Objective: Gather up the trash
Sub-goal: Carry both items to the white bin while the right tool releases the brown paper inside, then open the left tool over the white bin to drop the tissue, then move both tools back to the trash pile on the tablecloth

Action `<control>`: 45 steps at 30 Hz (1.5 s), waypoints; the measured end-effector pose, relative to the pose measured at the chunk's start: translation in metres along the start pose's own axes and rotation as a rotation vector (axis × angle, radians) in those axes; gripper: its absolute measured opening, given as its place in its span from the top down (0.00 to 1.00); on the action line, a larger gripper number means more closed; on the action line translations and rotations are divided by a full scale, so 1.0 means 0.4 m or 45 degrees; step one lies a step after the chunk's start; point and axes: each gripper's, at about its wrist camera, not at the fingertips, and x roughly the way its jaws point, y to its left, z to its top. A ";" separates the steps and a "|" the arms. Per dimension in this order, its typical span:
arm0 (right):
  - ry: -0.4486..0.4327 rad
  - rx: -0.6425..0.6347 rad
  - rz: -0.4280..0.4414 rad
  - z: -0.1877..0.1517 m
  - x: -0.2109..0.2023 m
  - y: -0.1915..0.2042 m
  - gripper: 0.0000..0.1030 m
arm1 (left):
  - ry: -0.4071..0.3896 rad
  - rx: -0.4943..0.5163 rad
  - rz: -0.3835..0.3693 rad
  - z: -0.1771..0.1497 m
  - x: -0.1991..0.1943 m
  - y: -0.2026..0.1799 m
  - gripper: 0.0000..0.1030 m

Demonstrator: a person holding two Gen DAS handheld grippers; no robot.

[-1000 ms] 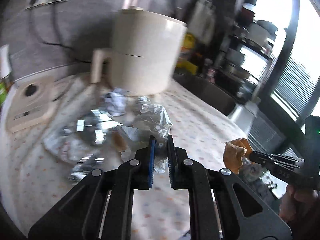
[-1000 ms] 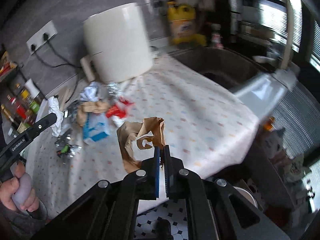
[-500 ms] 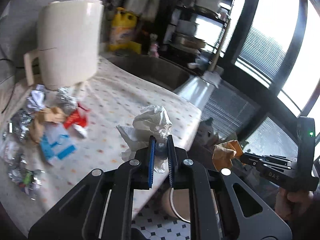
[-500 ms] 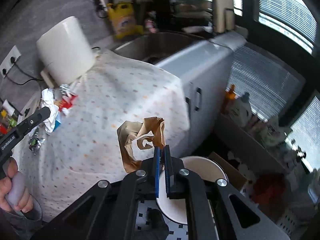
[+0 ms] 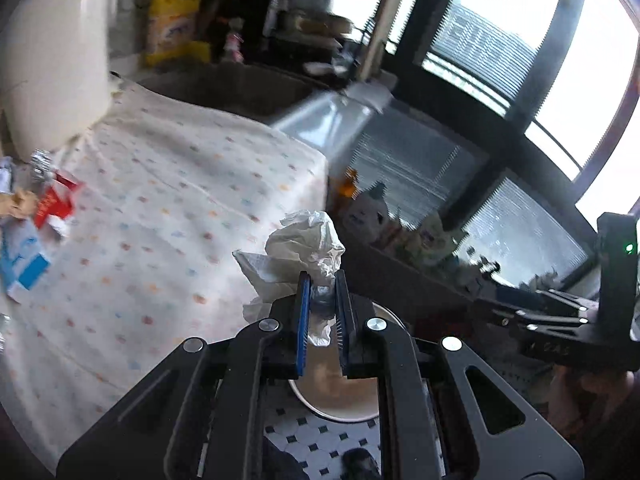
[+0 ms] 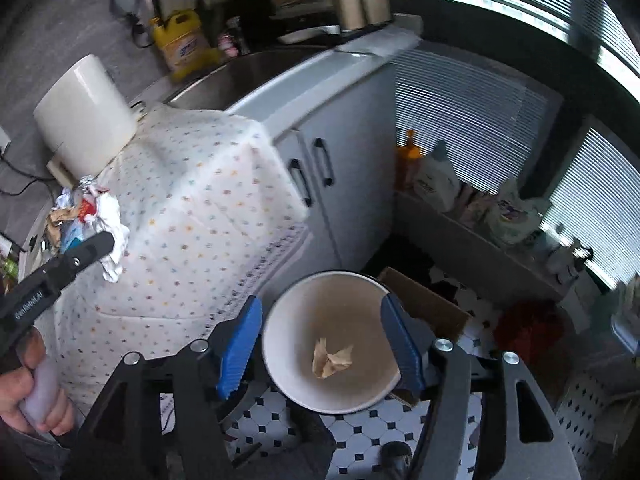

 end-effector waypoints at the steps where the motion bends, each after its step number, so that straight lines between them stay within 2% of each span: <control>1: 0.000 0.010 -0.011 -0.004 -0.007 -0.014 0.38 | 0.012 0.007 -0.011 -0.005 0.011 -0.015 0.88; 7: -0.024 0.075 -0.100 -0.035 -0.066 -0.131 0.34 | 0.069 0.041 -0.088 -0.035 0.068 -0.116 0.88; 13: -0.038 0.107 -0.149 -0.059 -0.114 -0.223 0.34 | 0.105 0.059 -0.126 -0.055 0.111 -0.198 0.86; 15: -0.043 0.103 -0.161 -0.067 -0.129 -0.245 0.34 | 0.113 0.058 -0.144 -0.062 0.122 -0.216 0.78; 16: -0.043 0.100 -0.162 -0.069 -0.135 -0.254 0.34 | 0.113 0.052 -0.148 -0.063 0.126 -0.221 0.61; 17: -0.045 0.095 -0.163 -0.072 -0.140 -0.263 0.34 | 0.099 0.037 -0.147 -0.062 0.126 -0.225 0.39; 18: -0.045 0.090 -0.165 -0.074 -0.144 -0.268 0.33 | 0.074 0.027 -0.150 -0.060 0.121 -0.228 0.32; 24: -0.066 0.035 -0.141 -0.062 -0.164 -0.282 0.33 | -0.014 -0.046 -0.092 -0.044 0.076 -0.216 0.24; 30: -0.111 -0.053 -0.063 -0.019 -0.168 -0.216 0.24 | -0.097 -0.129 0.011 -0.042 -0.010 -0.150 0.13; 37: -0.154 -0.154 0.062 0.039 -0.147 -0.079 0.09 | -0.190 -0.218 0.166 -0.045 -0.121 -0.046 0.07; 45: -0.162 -0.281 0.199 0.095 -0.106 0.114 0.08 | -0.274 -0.325 0.326 -0.064 -0.248 0.096 0.07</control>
